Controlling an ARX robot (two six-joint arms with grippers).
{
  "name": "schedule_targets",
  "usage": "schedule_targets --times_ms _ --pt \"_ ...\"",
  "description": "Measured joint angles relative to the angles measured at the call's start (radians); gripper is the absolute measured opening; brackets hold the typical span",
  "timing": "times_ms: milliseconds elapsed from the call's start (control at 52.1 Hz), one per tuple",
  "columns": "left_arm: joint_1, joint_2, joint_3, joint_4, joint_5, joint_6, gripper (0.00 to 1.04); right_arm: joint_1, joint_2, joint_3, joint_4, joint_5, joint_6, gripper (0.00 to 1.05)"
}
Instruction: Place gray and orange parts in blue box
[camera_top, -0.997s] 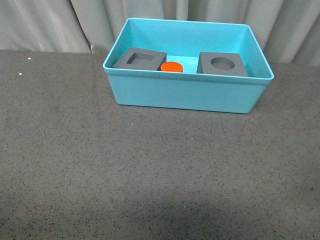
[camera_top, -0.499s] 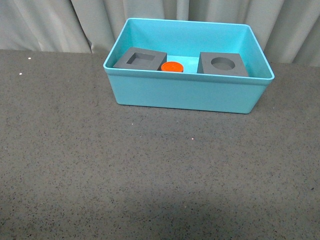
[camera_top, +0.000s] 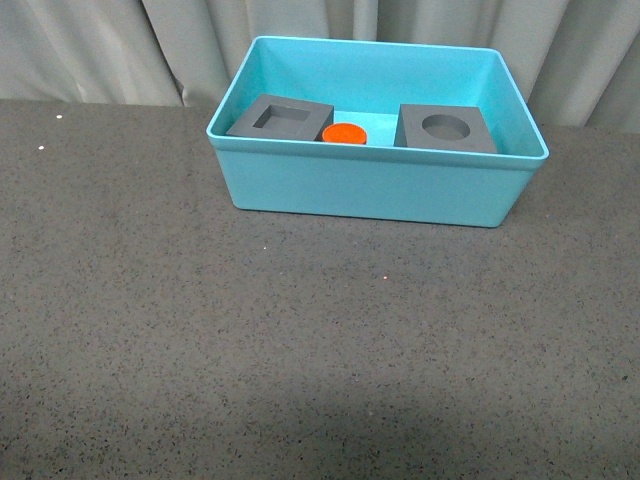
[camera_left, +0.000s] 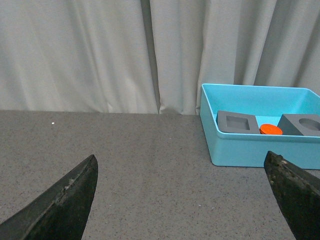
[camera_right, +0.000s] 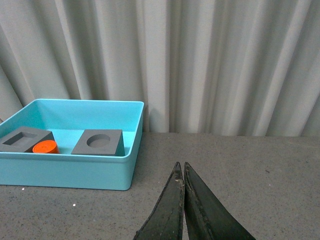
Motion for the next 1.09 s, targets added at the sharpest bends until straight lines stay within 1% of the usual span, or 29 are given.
schedule_targets --times_ms 134,173,211,441,499,518,537,671,767,844,920,940,1016,1093 --pt "0.000 0.000 0.000 0.000 0.000 0.000 0.98 0.000 -0.039 0.000 -0.039 0.000 0.000 0.00" --pt "0.000 0.000 0.000 0.000 0.000 0.000 0.98 0.000 -0.106 0.001 -0.132 0.000 0.000 0.00" --pt "0.000 0.000 0.000 0.000 -0.001 0.000 0.98 0.000 -0.162 0.001 -0.194 -0.003 0.000 0.00" --pt "0.000 0.000 0.000 0.000 0.000 0.000 0.98 0.000 -0.196 0.001 -0.203 -0.003 -0.001 0.01" --pt "0.000 0.000 0.000 0.000 0.000 0.000 0.98 0.000 -0.197 0.001 -0.203 -0.003 0.000 0.15" --pt "0.000 0.000 0.000 0.000 0.000 0.000 0.98 0.000 -0.197 0.001 -0.203 -0.003 0.000 0.16" --pt "0.000 0.000 0.000 0.000 0.000 0.000 0.98 0.000 -0.197 0.001 -0.203 -0.003 0.000 0.22" --pt "0.000 0.000 0.000 0.000 0.000 0.000 0.98 0.000 -0.197 0.001 -0.203 -0.003 0.000 0.41" --pt "0.000 0.000 0.000 0.000 0.000 0.000 0.98 0.000 -0.197 0.001 -0.203 -0.003 0.000 0.65" --pt "0.000 0.000 0.000 0.000 0.000 0.000 0.98 0.000 -0.197 0.001 -0.203 -0.003 0.000 0.75" --pt "0.000 0.000 0.000 0.000 0.000 0.000 0.98 0.000 -0.197 0.001 -0.203 -0.003 0.000 0.93" --pt "0.000 0.000 0.000 0.000 0.000 0.000 0.98 0.000 -0.197 0.001 -0.203 -0.003 0.000 0.96" --pt "0.000 0.000 0.000 0.000 0.000 0.000 0.98 0.000 -0.197 0.001 -0.203 -0.003 0.000 0.94" --pt "0.000 0.000 0.000 0.000 0.000 0.000 0.98 0.000 -0.197 0.001 -0.203 -0.003 0.000 0.95"
